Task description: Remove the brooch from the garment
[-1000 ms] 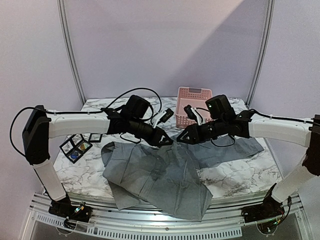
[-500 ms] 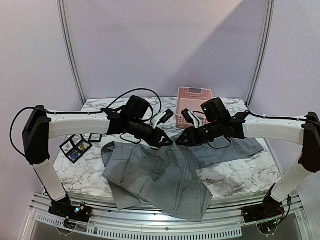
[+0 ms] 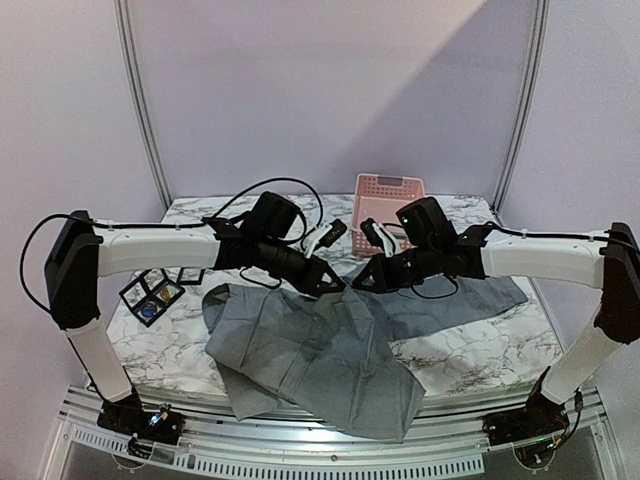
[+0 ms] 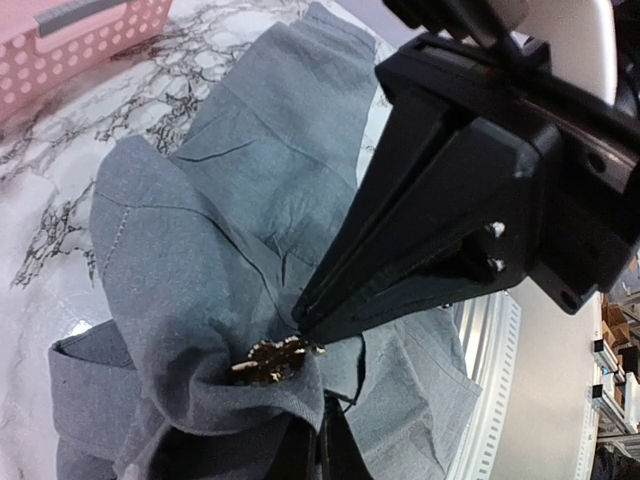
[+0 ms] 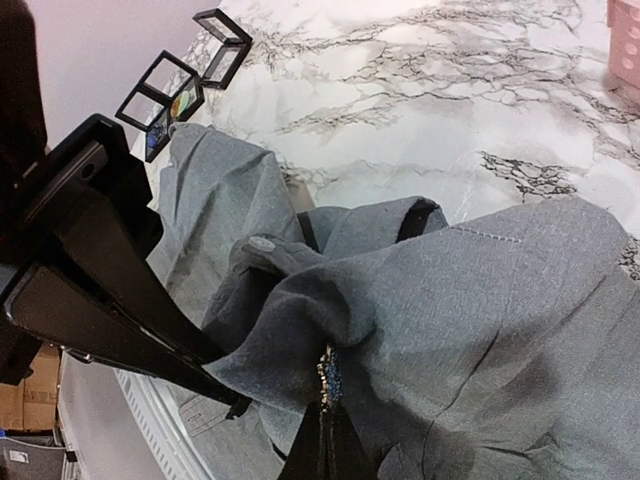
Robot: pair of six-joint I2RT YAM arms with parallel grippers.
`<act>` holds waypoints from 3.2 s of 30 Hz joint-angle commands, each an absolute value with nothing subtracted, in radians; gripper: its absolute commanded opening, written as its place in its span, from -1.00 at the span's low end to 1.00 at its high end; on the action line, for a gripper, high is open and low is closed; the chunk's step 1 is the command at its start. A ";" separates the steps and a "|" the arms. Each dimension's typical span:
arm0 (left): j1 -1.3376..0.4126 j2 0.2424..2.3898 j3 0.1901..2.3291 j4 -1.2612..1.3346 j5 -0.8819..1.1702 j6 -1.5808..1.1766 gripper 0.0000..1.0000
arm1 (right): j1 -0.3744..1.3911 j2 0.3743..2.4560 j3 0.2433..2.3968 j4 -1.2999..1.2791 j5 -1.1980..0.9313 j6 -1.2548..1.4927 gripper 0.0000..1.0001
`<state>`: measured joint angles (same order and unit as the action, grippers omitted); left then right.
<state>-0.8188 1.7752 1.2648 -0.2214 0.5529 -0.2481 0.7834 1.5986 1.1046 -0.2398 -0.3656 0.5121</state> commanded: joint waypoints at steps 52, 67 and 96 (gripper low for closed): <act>-0.787 1.803 1.245 -0.172 0.552 -0.316 -1.00 | 0.927 1.684 1.235 -0.355 0.091 0.694 -0.69; -0.786 1.804 1.243 -0.173 0.544 -0.321 -1.00 | 0.957 1.723 1.278 -0.396 0.162 0.702 -1.00; -0.736 1.724 1.231 -0.199 0.487 -0.248 0.51 | 0.815 1.442 1.011 -0.114 -0.227 0.518 -1.00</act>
